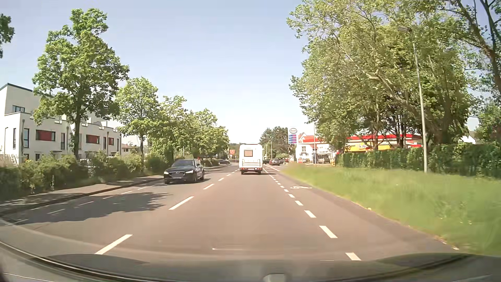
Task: Follow the waypoints while adhering to traffic rules and regulations
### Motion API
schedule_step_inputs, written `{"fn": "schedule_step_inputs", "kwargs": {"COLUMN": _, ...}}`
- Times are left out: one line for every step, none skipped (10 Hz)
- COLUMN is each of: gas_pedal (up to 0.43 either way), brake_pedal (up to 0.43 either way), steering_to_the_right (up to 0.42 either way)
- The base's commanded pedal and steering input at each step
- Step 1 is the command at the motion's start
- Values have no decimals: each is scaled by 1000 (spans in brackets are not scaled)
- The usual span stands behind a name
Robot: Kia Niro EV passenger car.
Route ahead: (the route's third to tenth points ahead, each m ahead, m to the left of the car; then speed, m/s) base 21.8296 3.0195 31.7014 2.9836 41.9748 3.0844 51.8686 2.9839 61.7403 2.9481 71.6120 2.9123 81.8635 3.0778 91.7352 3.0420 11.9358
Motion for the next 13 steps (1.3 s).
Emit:
{"fn": "schedule_step_inputs", "kwargs": {"gas_pedal": 67, "brake_pedal": 0, "steering_to_the_right": -1}}
{"fn": "schedule_step_inputs", "kwargs": {"gas_pedal": 67, "brake_pedal": 0, "steering_to_the_right": 0}}
{"fn": "schedule_step_inputs", "kwargs": {"gas_pedal": 67, "brake_pedal": 0, "steering_to_the_right": -1}}
{"fn": "schedule_step_inputs", "kwargs": {"gas_pedal": 67, "brake_pedal": 0, "steering_to_the_right": -2}}
{"fn": "schedule_step_inputs", "kwargs": {"gas_pedal": 67, "brake_pedal": 0, "steering_to_the_right": -3}}
{"fn": "schedule_step_inputs", "kwargs": {"gas_pedal": 67, "brake_pedal": 0, "steering_to_the_right": -4}}
{"fn": "schedule_step_inputs", "kwargs": {"gas_pedal": 67, "brake_pedal": 0, "steering_to_the_right": -4}}
{"fn": "schedule_step_inputs", "kwargs": {"gas_pedal": 67, "brake_pedal": 0, "steering_to_the_right": -4}}
{"fn": "schedule_step_inputs", "kwargs": {"gas_pedal": 67, "brake_pedal": 0, "steering_to_the_right": -4}}
{"fn": "schedule_step_inputs", "kwargs": {"gas_pedal": 67, "brake_pedal": 0, "steering_to_the_right": -4}}
{"fn": "schedule_step_inputs", "kwargs": {"gas_pedal": 67, "brake_pedal": 0, "steering_to_the_right": -4}}
{"fn": "schedule_step_inputs", "kwargs": {"gas_pedal": 67, "brake_pedal": 0, "steering_to_the_right": -4}}
{"fn": "schedule_step_inputs", "kwargs": {"gas_pedal": 67, "brake_pedal": 0, "steering_to_the_right": -4}}
